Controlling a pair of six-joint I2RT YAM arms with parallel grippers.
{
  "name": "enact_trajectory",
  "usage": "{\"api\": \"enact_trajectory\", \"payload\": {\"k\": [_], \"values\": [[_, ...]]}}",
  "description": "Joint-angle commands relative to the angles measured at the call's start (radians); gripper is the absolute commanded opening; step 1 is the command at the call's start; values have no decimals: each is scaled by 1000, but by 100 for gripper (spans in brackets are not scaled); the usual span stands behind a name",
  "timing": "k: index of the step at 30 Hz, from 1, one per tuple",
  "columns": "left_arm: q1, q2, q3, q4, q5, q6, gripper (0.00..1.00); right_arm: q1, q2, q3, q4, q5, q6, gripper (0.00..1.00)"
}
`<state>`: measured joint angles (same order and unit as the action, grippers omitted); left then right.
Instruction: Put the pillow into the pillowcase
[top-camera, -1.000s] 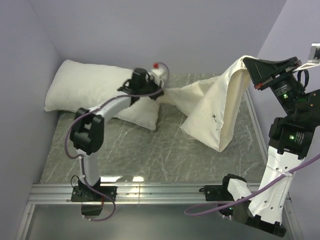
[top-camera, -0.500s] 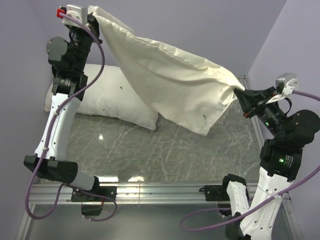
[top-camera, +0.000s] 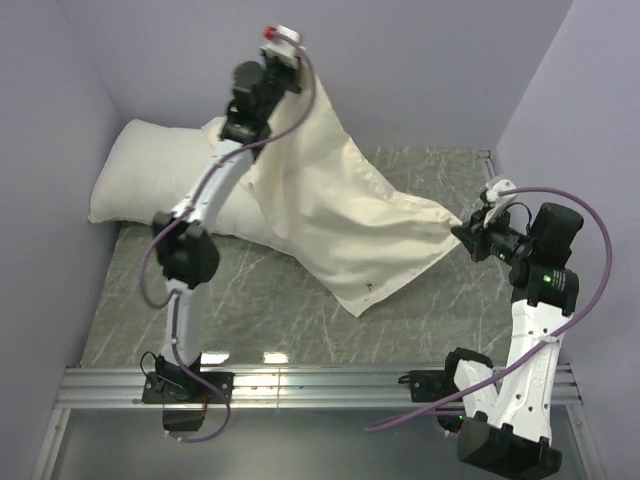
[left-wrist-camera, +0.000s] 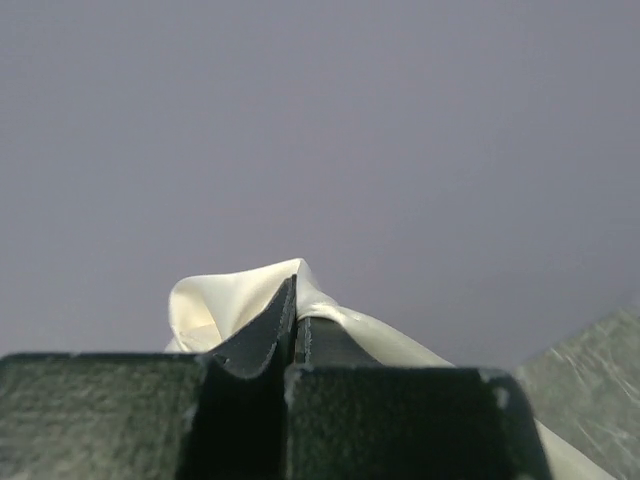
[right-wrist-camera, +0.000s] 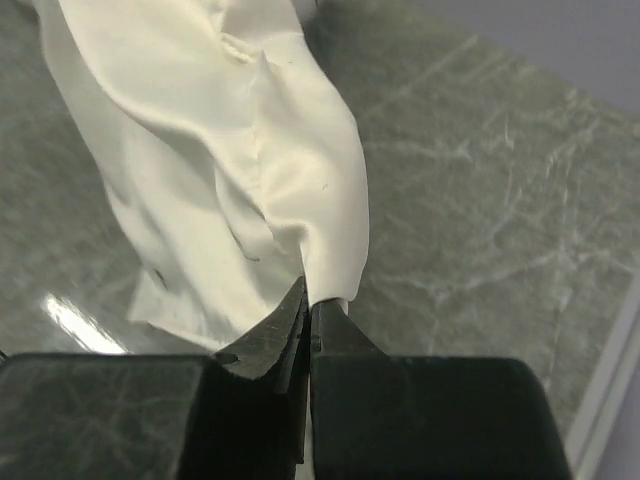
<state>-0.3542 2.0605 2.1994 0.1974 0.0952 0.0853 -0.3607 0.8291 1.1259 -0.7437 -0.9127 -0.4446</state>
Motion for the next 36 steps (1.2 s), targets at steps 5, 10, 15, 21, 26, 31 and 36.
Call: {"api": "enact_trajectory", "payload": {"k": [5, 10, 15, 21, 26, 31, 36], "values": [[-267, 426, 264, 229, 52, 243, 0, -1, -44, -165, -203, 371, -569, 0], [-382, 613, 301, 427, 101, 240, 0, -4, -54, -244, -454, 512, -854, 8], [-398, 590, 231, 468, 109, 154, 44, -3, -48, -200, -533, 447, -898, 82], [-324, 278, 2, 280, 173, -4, 99, 26, 177, -7, -320, 290, -570, 86], [-209, -61, -232, 24, 256, -166, 99, 329, 418, 81, -42, 392, -258, 85], [-109, -395, -518, -140, 293, -208, 99, 514, 725, 268, 142, 560, -39, 88], [-63, -536, -739, -256, 316, -223, 99, 520, 1021, 616, 50, 479, 119, 75]]}}
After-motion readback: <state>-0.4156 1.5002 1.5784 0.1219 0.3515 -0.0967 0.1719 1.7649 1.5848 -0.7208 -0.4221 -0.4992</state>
